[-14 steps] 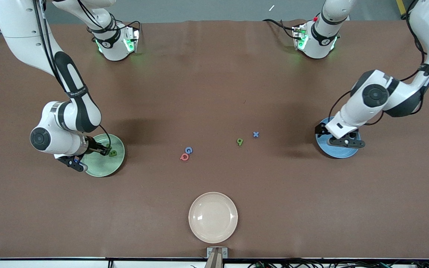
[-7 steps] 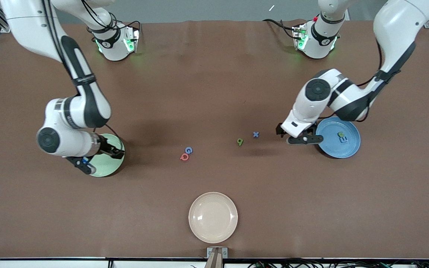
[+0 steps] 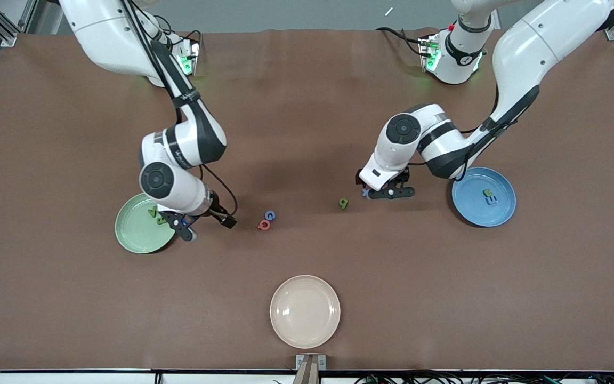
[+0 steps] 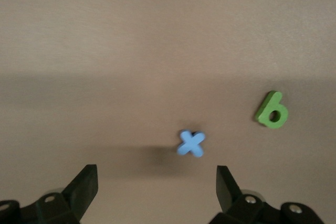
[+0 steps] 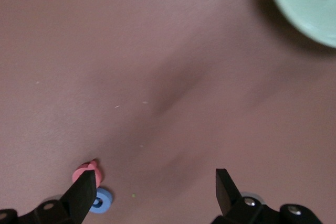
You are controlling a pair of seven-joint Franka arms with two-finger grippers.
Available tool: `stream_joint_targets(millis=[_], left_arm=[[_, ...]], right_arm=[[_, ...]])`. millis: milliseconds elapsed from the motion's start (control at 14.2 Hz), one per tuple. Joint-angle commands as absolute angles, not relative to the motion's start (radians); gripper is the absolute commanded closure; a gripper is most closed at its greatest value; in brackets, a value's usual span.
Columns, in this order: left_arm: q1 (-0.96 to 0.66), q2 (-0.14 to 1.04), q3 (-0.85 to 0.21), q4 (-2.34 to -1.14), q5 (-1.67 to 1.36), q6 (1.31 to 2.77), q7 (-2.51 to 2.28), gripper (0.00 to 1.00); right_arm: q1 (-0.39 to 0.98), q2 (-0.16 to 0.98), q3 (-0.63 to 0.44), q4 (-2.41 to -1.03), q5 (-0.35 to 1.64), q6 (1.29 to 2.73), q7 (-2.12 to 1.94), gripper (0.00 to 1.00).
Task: Sort upper and lower case letters into plates
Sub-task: 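Grasp the blue x with the left gripper while the right gripper grasps pink letter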
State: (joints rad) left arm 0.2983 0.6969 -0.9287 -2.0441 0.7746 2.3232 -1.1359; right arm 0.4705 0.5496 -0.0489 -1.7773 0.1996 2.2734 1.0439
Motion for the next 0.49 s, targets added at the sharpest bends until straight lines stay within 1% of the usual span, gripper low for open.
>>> stream_joint_targets(millis=[0,141,212,424], left_arm=[[0.212,0.713,-0.853,-2.005,0.779,2.373,-1.152,0.01],[0.184,0.721,-0.838,-1.994,0.769,2.401,-1.152,0.01],[0.184,0.726,-0.836,-1.99,0.769,2.402,-1.152,0.02],[0.183,0.744,-0.824,-1.99,0.782,2.404,-1.15,0.12]], right_arm=[[0.532,0.655,-0.063,-1.694,0.206,2.333,1.077,0.0],[0.545,0.687,-0.061,-1.684,0.206,2.396,1.11,0.01],[0.552,0.708,-0.061,-1.657,0.206,2.396,1.142,0.01],[0.568,0.764,-0.064,-1.577,0.196,2.385,1.216,0.02]])
